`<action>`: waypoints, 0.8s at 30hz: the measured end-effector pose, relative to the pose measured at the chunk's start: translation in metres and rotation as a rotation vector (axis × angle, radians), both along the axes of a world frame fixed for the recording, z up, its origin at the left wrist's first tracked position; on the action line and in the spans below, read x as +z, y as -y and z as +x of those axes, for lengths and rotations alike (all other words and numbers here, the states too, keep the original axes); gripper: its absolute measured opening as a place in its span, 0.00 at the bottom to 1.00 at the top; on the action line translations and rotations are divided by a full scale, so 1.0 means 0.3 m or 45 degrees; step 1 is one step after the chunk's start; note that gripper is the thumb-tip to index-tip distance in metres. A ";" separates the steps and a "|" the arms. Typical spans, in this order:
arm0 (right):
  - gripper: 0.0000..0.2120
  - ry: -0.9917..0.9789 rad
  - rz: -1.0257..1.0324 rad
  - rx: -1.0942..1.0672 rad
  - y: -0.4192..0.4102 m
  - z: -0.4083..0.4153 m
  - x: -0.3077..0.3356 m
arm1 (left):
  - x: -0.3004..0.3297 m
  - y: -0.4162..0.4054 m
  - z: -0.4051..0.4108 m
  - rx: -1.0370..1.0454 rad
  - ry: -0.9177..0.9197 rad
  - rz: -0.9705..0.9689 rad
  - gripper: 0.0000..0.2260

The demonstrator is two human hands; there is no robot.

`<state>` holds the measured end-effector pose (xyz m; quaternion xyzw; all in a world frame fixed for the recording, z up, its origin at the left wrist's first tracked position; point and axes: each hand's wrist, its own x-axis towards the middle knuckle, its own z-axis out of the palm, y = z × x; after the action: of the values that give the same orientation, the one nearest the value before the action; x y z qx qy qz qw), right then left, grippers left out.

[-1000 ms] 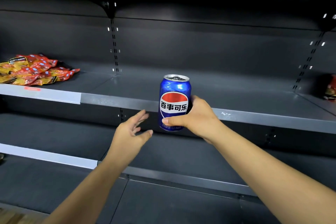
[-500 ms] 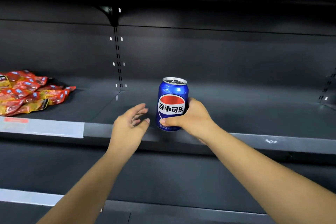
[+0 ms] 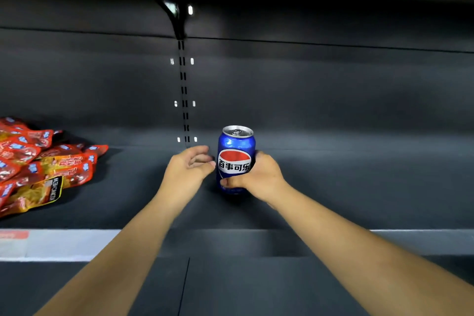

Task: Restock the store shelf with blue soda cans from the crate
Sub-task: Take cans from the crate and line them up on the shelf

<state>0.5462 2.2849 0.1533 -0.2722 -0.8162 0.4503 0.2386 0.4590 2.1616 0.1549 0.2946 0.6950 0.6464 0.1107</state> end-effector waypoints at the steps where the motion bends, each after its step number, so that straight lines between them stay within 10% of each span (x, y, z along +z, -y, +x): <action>1: 0.28 0.004 -0.002 -0.010 0.003 -0.030 -0.007 | -0.002 -0.001 -0.033 0.013 0.017 0.002 0.15; 11: 0.30 0.044 0.048 -0.012 -0.004 -0.231 -0.028 | -0.040 -0.076 -0.283 0.119 0.108 -0.068 0.11; 18: 0.31 0.058 0.134 -0.022 -0.040 -0.311 -0.038 | -0.048 -0.125 -0.291 0.129 -0.256 -0.358 0.08; 24: 0.31 0.098 0.210 -0.074 -0.057 -0.384 -0.065 | -0.106 -0.120 -0.330 0.033 -0.338 -0.391 0.22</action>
<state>0.4310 2.3019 0.1339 -0.2921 -0.8509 0.3637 0.2418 0.3600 2.1975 0.1231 0.3481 0.7977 0.4895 0.0534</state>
